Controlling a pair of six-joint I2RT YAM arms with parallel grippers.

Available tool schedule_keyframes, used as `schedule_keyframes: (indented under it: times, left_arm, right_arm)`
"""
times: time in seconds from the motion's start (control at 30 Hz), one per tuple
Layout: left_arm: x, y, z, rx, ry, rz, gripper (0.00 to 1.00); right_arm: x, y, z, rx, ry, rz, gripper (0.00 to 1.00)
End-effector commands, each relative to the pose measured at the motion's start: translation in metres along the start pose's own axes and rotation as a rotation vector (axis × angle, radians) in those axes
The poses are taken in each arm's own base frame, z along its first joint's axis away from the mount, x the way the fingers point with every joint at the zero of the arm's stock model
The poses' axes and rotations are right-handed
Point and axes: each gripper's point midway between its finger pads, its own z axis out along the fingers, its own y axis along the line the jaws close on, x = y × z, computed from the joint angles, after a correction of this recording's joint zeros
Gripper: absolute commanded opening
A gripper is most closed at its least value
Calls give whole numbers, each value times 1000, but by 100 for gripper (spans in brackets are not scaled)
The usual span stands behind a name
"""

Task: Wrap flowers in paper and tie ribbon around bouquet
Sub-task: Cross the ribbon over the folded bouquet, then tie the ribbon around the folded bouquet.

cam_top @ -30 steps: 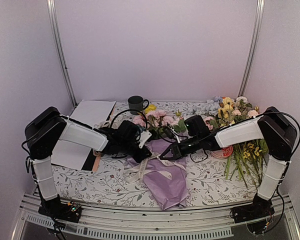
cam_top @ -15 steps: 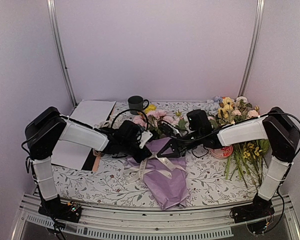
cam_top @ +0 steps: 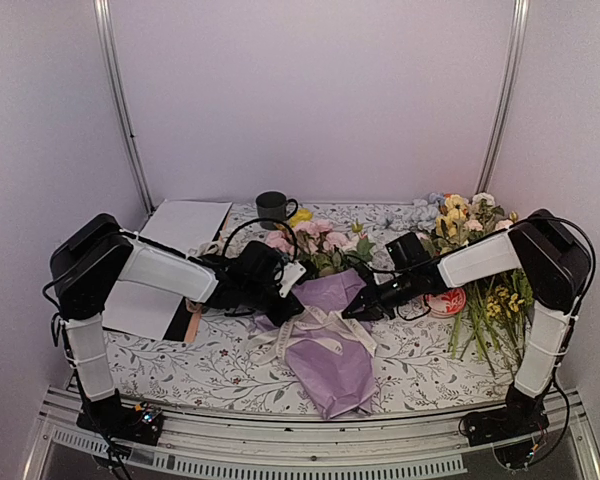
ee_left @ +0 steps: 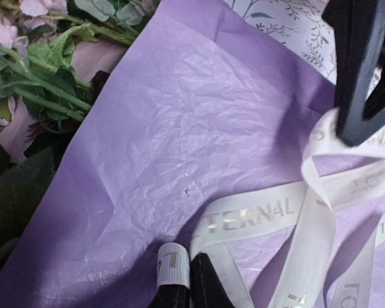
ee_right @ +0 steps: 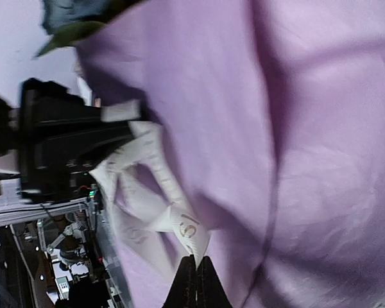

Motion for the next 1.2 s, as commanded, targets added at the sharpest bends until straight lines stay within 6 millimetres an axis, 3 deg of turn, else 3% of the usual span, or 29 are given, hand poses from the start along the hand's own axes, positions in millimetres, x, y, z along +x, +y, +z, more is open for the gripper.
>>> schedule_keyframes:
  times: [0.0, 0.2, 0.37, 0.5, 0.67, 0.73, 0.77, 0.87, 0.9, 1.03, 1.17]
  left_arm:
    - [-15, -4, -10, 0, -26, 15, 15]
    - [-43, -13, -38, 27, -93, 37, 43]
    - [-56, -26, -66, 82, -121, 44, 59]
    - [-51, -36, -93, 123, -115, 19, 76]
    - [-16, -11, -122, -8, -69, -151, 92]
    - [9, 4, -127, -64, -41, -255, 90]
    - [23, 9, -128, -80, -24, -306, 85]
    - [69, 14, -119, -94, 52, -418, 65]
    - [80, 15, -117, -99, 73, -440, 63]
    - [98, 11, -104, -75, 93, -484, 77]
    - [113, 20, -89, -121, 144, -486, 79]
  right_arm:
    - [27, -57, 15, 186, 61, 45, 0]
    - [38, -86, 21, 255, 86, 78, 0]
    - [39, -89, 22, 261, 89, 79, 0]
    - [38, -88, 21, 261, 84, 73, 0]
    - [38, -89, 21, 263, 86, 68, 0]
    - [38, -88, 22, 261, 88, 66, 0]
    - [39, -88, 22, 258, 91, 65, 0]
    - [38, -88, 22, 259, 90, 62, 0]
    - [38, -87, 21, 260, 89, 60, 0]
    - [38, -87, 21, 260, 89, 58, 0]
    - [39, -87, 21, 259, 92, 56, 0]
